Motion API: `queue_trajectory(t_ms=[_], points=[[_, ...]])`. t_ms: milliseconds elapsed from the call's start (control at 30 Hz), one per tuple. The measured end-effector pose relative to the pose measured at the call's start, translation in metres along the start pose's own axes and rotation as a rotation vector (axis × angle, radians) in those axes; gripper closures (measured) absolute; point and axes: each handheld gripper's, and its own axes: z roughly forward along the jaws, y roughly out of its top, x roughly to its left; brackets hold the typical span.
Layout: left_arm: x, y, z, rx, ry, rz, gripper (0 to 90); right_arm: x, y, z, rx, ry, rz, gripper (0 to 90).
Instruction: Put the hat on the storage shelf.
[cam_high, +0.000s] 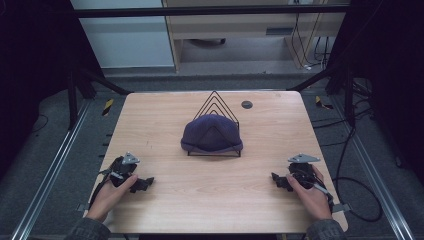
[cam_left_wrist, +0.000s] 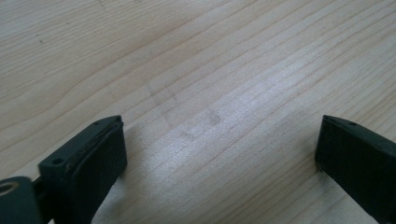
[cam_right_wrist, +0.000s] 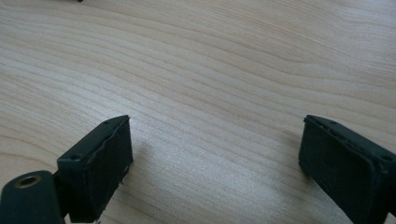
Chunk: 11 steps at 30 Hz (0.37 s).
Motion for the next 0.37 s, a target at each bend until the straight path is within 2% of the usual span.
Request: queue_trajectory(t_ms=[67, 367], points=[[-0.0005, 0.0001, -0.0001, 0.003, 0.000, -0.002, 0.0, 0.0036, -0.0036, 0.0022, -0.028, -0.017, -0.008, 5.9], [-0.0003, -0.0001, 0.0000, 0.002, -0.005, -0.001, 0.0, 0.0040, -0.0036, 0.0021, -0.028, -0.018, -0.007, 5.8]])
